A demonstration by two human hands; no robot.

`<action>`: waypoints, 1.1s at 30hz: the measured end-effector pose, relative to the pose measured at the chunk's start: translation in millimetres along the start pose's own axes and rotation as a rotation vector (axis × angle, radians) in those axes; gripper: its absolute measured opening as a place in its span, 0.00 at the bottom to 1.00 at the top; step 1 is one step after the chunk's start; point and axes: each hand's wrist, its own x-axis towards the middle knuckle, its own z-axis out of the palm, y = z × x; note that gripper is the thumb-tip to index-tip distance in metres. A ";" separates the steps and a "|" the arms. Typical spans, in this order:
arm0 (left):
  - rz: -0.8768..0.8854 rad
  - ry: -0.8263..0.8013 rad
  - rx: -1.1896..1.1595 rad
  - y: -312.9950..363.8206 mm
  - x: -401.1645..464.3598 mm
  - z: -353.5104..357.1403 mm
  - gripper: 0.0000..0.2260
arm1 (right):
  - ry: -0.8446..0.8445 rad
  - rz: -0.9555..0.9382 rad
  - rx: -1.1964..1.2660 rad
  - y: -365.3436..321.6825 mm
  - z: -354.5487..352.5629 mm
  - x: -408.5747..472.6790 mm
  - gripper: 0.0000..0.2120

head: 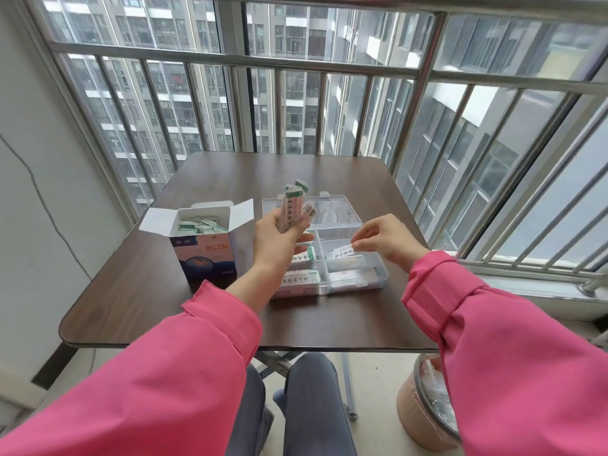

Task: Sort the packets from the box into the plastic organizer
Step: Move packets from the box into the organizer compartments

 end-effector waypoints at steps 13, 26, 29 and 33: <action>-0.005 -0.040 0.009 0.0 -1.2 5.8 0.05 | -0.001 -0.114 -0.564 -17.5 22.4 -1.6 0.08; -0.094 -0.231 -0.022 11.0 -13.2 -3.1 0.05 | 0.001 -0.149 0.459 -38.2 10.8 -20.8 0.08; -0.092 -0.302 0.021 14.1 -18.0 -0.5 0.02 | -0.014 -0.196 0.459 -41.6 14.5 -24.8 0.02; -0.169 -0.276 -0.070 20.3 -20.8 1.1 0.11 | 0.098 -0.200 0.425 -43.0 17.3 -24.0 0.08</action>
